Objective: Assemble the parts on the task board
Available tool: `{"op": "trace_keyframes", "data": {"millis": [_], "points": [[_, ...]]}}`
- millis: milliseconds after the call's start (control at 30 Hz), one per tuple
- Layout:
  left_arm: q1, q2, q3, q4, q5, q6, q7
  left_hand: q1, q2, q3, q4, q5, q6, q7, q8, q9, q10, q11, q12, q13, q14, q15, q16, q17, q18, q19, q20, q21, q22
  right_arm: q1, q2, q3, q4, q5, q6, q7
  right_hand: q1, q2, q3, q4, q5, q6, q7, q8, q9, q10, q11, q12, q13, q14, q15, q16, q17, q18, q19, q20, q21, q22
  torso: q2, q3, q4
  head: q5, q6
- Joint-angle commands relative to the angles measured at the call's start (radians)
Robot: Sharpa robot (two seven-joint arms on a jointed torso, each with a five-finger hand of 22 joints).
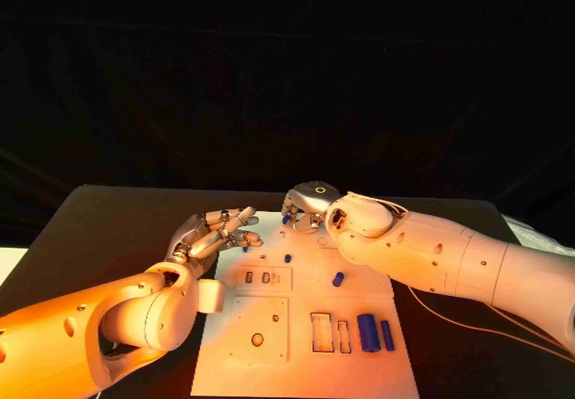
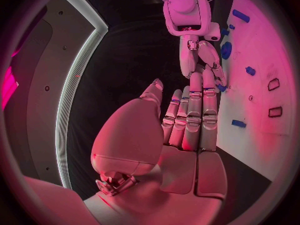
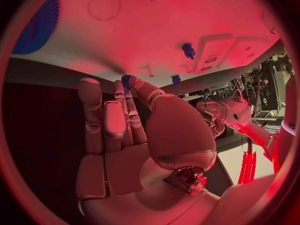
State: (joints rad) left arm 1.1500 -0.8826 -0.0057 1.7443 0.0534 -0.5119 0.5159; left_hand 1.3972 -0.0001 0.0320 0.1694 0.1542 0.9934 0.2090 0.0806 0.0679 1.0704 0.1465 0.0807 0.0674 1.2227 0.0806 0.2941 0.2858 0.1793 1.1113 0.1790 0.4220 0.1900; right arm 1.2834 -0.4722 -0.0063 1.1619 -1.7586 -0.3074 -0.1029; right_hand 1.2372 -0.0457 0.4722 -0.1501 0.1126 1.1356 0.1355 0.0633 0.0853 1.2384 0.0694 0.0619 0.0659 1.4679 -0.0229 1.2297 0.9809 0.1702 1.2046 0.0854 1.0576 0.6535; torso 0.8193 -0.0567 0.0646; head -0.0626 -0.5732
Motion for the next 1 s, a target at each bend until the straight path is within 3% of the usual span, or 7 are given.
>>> {"op": "trace_keyframes", "data": {"millis": [33, 133, 233, 467, 633, 800, 1000], "points": [[0.001, 0.001, 0.001, 0.003, 0.0, 0.021, 0.004, 0.001, 0.007, -0.001, -0.006, 0.006, 0.003, 0.005, -0.003, -0.001, 0.002, 0.004, -0.004, 0.0, -0.007, -0.001, 0.002, 0.001, -0.001, -0.008, -0.001, 0.005, 0.001, -0.005, 0.004, -0.003, -0.006, -0.011, 0.014, -0.011, -0.01, -0.023, -0.002, 0.01, -0.007, -0.048, 0.017, -0.003, -0.013, -0.054, 0.011, -0.002, -0.004, 0.013, 0.02, -0.018, -0.025, -0.003, -0.028, 0.004, -0.026, -0.04, 0.001, -0.001, 0.0014, -0.002, 0.001], [0.001, 0.002, 0.001, 0.003, 0.0, 0.021, 0.004, 0.001, 0.007, -0.001, -0.006, 0.006, 0.003, 0.005, -0.003, -0.001, 0.002, 0.004, -0.004, 0.0, -0.007, -0.001, 0.002, 0.001, -0.001, -0.008, -0.001, 0.005, 0.001, -0.005, 0.006, -0.004, -0.01, -0.007, -0.009, -0.012, -0.013, -0.064, -0.033, 0.017, -0.024, -0.23, 0.026, -0.003, -0.023, -0.192, 0.038, 0.001, -0.004, -0.011, 0.039, -0.077, -0.114, 0.012, -0.088, 0.021, -0.089, -0.132, 0.001, -0.0018, 0.0029, -0.003, 0.003], [0.001, 0.002, 0.001, 0.002, 0.0, 0.022, 0.003, 0.001, 0.007, -0.001, -0.006, 0.006, 0.002, 0.005, -0.004, -0.001, 0.002, 0.004, -0.004, 0.0, -0.009, -0.001, 0.002, 0.002, -0.001, -0.01, -0.001, 0.005, 0.001, -0.005, 0.003, -0.004, -0.008, -0.002, -0.032, -0.012, 0.006, -0.066, -0.068, 0.025, -0.018, -0.284, 0.025, -0.002, -0.02, -0.249, 0.047, 0.006, -0.002, -0.018, 0.048, -0.108, -0.157, 0.015, -0.096, 0.027, -0.099, -0.14, 0.002, -0.0018, 0.0031, -0.004, 0.003], [0.001, 0.0, 0.001, 0.001, 0.0, 0.035, -0.003, 0.002, 0.007, 0.0, -0.007, 0.006, 0.0, 0.006, -0.006, -0.001, -0.001, 0.005, -0.006, 0.0, -0.013, 0.0, 0.002, 0.004, -0.001, -0.013, -0.001, 0.006, 0.002, -0.006, -0.071, -0.002, 0.071, 0.034, -0.073, -0.018, 0.034, -0.051, -0.088, 0.035, 0.022, -0.226, 0.035, 0.012, -0.012, -0.226, 0.043, 0.038, 0.002, -0.008, 0.045, -0.1, -0.146, 0.016, -0.089, 0.026, -0.098, -0.145, 0.002, -0.0006, 0.0004, -0.004, 0.004], [0.001, -0.003, 0.001, 0.0, -0.002, 0.052, -0.007, 0.003, 0.008, 0.0, -0.009, 0.006, -0.002, 0.006, -0.008, -0.002, -0.005, 0.006, -0.009, -0.001, -0.019, 0.001, 0.0, 0.007, -0.002, -0.017, 0.0, 0.008, 0.003, -0.005, -0.18, 0.005, 0.179, 0.085, -0.094, -0.028, 0.03, -0.052, -0.086, 0.047, 0.045, -0.182, 0.033, 0.017, -0.009, -0.166, 0.036, 0.07, 0.003, 0.004, 0.04, -0.07, -0.106, 0.014, -0.079, 0.023, -0.086, -0.136, -0.002, 0.0029, -0.0136, -0.004, 0.008], [0.001, -0.004, 0.001, -0.002, -0.004, 0.065, -0.012, 0.003, 0.009, 0.001, -0.009, 0.006, -0.001, 0.006, -0.008, -0.001, -0.003, 0.005, -0.009, 0.0, -0.019, 0.001, 0.001, 0.009, -0.001, -0.018, 0.0, 0.009, 0.004, -0.004, -0.277, 0.009, 0.261, 0.217, -0.092, -0.056, 0.01, -0.076, -0.1, 0.067, 0.067, -0.166, 0.026, 0.013, -0.012, 0.021, 0.003, 0.164, 0.045, 0.044, 0.013, 0.061, 0.086, -0.016, 0.025, 0.01, 0.045, 0.058, -0.003, 0.008, -0.0215, -0.006, 0.011], [0.001, -0.004, 0.001, -0.004, -0.005, 0.07, -0.017, 0.005, 0.01, 0.003, -0.011, 0.006, 0.0, 0.005, -0.007, -0.001, -0.002, 0.005, -0.009, 0.0, -0.018, 0.0, 0.002, 0.012, -0.001, -0.018, 0.0, 0.011, 0.005, -0.004, -0.337, 0.011, 0.28, 0.314, -0.036, -0.095, 0.0, -0.112, -0.19, 0.102, 0.112, -0.185, -0.002, 0.006, -0.015, 0.112, -0.026, 0.306, 0.179, 0.055, -0.014, 0.147, 0.204, -0.038, 0.089, -0.018, 0.136, 0.184, -0.003, 0.0136, -0.028, -0.004, 0.013]]}}
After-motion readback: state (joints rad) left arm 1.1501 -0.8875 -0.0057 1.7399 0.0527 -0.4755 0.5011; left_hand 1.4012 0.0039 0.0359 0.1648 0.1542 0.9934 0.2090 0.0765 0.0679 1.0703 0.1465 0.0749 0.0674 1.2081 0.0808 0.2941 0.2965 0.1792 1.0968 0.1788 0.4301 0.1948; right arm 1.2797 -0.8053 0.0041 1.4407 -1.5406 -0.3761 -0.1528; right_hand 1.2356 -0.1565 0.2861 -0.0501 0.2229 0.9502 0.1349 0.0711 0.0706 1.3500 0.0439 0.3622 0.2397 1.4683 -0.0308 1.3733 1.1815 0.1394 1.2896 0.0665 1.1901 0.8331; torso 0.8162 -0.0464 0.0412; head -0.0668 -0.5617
